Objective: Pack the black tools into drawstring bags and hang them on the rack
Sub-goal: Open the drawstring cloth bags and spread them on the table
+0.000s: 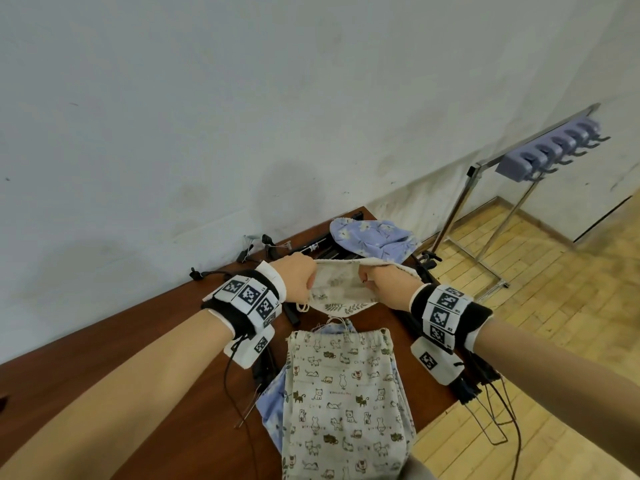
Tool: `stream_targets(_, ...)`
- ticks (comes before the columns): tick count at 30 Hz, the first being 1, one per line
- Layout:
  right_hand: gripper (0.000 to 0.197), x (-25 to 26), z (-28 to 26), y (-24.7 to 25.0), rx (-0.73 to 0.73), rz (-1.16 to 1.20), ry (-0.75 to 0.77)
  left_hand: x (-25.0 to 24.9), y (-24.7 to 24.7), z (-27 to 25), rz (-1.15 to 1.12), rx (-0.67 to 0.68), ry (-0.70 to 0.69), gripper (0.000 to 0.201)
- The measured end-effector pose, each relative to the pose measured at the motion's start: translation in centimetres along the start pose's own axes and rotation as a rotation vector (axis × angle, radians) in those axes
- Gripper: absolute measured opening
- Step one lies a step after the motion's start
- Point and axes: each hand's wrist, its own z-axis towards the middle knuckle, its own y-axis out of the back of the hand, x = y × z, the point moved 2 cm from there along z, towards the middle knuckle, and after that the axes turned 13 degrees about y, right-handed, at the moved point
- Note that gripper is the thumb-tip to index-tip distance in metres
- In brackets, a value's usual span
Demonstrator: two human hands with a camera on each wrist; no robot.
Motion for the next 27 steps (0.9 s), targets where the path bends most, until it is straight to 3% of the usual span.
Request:
stream_targets(2, 0.024, -0.1, -0.4, 0.0, 0.007, -0.030, -0.051, -0.5, 0.2, 0.2, -0.109, -0.029, 0.008, 0.018)
stream_targets(5, 0.029, -0.2, -0.9, 0.1, 0.009, -0.069, -0.065, -0.9, 0.1, 0.8, -0.216, -0.143, 0.064, 0.053)
stream_targets(8, 0.039, -0.7, -1.5, 0.0, -0.002, -0.104, -0.050, -1.4, -0.1, 1.0, -0.143, -0.202, 0.118, 0.047)
stream_targets(11, 0.028, -0.9, -1.8, -0.3, -0.003, -0.076, -0.063, -2.1, -0.9, 0.8, -0.032, -0.106, 0.097, 0.024)
stream_targets(14, 0.021, -0.6, -2.1, -1.1, 0.016, -0.054, -0.090, -3.2, -2.5, 0.2, 0.056, 0.000, 0.065, 0.048)
stream_targets(22, 0.014, -0.7, -3.3, -3.3, 0.059, 0.001, -0.124, -4.9, -5.2, -1.1, 0.085, 0.072, 0.014, 0.057)
stream_targets(27, 0.057, 0.0, -3.7, -2.6, 0.042, 0.102, -0.137, -4.4, -5.0, -0.3, 0.099, 0.049, 0.001, 0.052)
